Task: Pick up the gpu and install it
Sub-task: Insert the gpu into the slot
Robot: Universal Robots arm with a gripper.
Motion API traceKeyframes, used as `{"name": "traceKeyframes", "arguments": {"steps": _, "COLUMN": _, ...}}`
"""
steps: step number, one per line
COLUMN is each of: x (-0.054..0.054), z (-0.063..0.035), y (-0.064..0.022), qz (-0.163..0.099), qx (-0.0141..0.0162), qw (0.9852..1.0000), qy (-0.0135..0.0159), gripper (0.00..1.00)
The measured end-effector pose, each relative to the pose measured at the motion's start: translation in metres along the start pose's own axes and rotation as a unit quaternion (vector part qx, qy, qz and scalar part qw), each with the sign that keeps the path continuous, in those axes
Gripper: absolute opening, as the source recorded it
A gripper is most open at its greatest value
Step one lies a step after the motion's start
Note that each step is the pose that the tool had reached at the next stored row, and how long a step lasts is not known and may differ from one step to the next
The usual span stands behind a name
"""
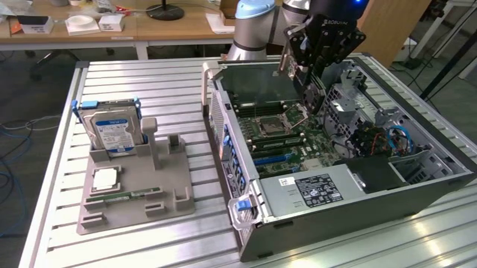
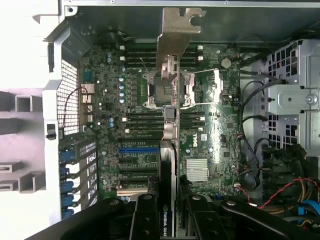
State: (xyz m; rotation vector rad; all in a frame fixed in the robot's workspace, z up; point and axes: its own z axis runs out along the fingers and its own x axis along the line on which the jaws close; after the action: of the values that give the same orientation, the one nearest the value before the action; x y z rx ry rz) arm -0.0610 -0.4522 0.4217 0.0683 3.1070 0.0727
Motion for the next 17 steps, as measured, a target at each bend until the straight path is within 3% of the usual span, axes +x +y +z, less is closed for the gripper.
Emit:
{"name": "traceKeyframes", "arguments": {"steps": 9, "x": 0.0, "z": 0.0002, "y": 0.0, "qz": -0.042, "qx": -0.0013, "qw": 0.9991, "qy": 0.002, "gripper": 0.26}}
{"name": "traceKeyframes", "arguments": {"steps": 17, "x": 0.0, "z": 0.0005, "y": -0.0001, "qz": -0.081, "qx": -0.0025, "qw": 0.9967, "qy": 0.0039, "gripper": 0.26}}
